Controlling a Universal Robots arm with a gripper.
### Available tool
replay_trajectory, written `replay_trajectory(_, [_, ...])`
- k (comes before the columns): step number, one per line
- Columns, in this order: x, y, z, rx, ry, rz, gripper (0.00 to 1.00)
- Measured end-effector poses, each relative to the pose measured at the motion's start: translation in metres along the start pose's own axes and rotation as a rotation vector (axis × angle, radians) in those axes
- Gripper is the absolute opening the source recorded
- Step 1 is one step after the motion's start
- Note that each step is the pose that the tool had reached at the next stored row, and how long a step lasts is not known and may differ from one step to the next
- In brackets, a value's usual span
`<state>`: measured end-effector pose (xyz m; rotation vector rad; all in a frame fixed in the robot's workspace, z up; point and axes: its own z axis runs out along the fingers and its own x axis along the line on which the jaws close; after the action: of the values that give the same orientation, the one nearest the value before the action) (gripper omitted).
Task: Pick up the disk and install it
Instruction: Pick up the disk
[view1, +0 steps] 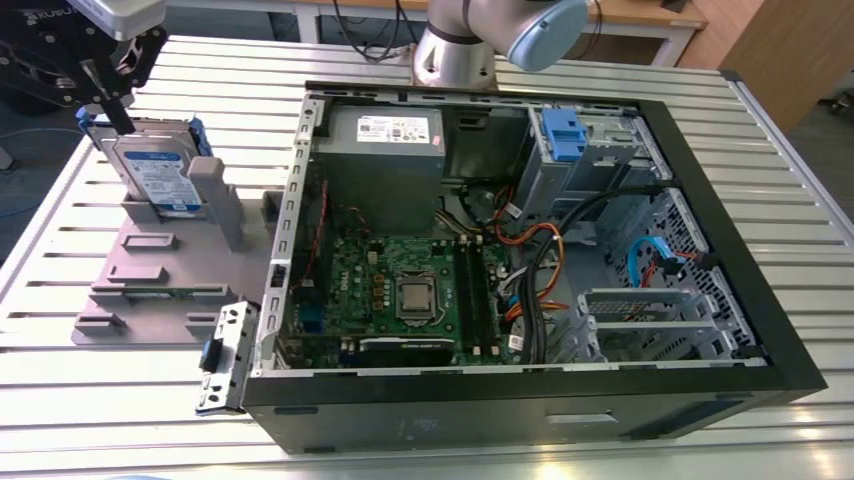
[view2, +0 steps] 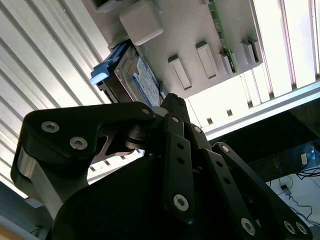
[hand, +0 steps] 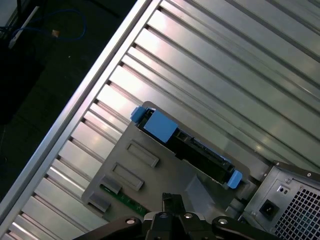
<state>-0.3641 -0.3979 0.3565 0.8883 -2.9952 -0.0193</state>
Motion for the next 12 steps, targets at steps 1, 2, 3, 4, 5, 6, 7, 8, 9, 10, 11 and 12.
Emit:
replay_trajectory(1, [0.0, 0.0, 0.0, 0.0, 0.0001, -0.001, 0.11])
replay_trajectory(2, [0.0, 0.0, 0.0, 0.0, 0.0001, -0.001, 0.11])
replay_trajectory(3, [0.0, 0.0, 0.0, 0.0, 0.0001, -0.002, 0.11])
replay_trajectory(4, [0.0, 0.0, 0.0, 0.0001, 0.0, -0.002, 0.11])
replay_trajectory(5, [0.0, 0.0, 0.0, 0.0001, 0.0001, -0.003, 0.11])
replay_trajectory(6, [0.0, 0.0, 0.0, 0.0001, 0.0001, -0.003, 0.11])
replay_trajectory(7, [0.0, 0.0, 0.0, 0.0001, 0.0001, -0.004, 0.11])
replay_trajectory(8, [0.0, 0.0, 0.0, 0.0001, 0.0001, -0.004, 0.11])
replay_trajectory(9, [0.0, 0.0, 0.0, 0.0001, 0.0001, -0.005, 0.11])
replay_trajectory(10, [0.0, 0.0, 0.0, 0.0001, 0.0001, -0.005, 0.11])
replay_trajectory(11, [0.0, 0.0, 0.0, 0.0001, 0.0001, -0.006, 0.11])
replay_trajectory(12, [0.0, 0.0, 0.0, 0.0002, 0.0002, -0.006, 0.11])
